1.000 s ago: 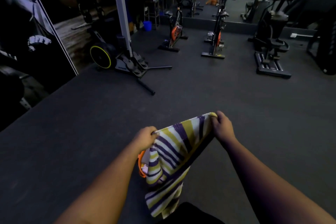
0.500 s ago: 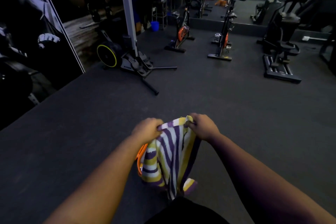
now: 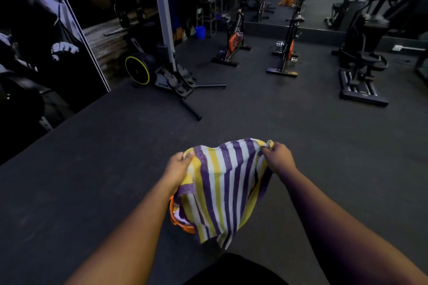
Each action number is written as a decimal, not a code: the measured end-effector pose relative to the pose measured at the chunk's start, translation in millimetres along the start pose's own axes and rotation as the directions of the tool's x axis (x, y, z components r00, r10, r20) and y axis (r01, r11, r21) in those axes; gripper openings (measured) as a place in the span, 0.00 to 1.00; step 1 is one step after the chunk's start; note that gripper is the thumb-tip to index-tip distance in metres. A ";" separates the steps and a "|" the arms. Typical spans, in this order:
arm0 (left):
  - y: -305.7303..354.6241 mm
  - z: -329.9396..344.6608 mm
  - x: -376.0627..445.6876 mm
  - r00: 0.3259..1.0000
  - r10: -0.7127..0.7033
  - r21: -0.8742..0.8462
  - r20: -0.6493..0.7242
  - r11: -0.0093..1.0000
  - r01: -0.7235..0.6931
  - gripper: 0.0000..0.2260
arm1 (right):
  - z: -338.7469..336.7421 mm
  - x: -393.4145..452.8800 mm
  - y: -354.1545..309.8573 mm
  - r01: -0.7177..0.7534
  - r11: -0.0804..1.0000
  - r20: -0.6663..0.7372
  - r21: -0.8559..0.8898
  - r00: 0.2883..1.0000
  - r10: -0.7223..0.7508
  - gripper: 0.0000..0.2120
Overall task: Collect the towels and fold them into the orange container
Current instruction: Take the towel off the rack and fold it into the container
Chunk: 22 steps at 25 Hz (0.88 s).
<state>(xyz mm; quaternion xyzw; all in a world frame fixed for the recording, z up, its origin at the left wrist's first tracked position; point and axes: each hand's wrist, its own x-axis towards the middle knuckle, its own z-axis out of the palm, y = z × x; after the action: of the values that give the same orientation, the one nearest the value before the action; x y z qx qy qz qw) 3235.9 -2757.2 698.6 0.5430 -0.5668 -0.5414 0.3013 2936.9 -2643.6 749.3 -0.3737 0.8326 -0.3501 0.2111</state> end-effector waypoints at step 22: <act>-6.7 -16.9 -6.1 0.995 0.095 0.638 0.011 0.766 -0.080 0.10 | -38.8 32.1 66.7 -0.239 0.970 -0.162 0.036 0.957 0.241 0.18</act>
<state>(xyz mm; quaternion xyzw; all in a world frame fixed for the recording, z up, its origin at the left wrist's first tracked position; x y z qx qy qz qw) 3254.9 -2755.1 697.7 0.5917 -0.7382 -0.2966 0.1304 2861.3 -2620.2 722.8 -0.2379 0.8837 -0.3582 0.1851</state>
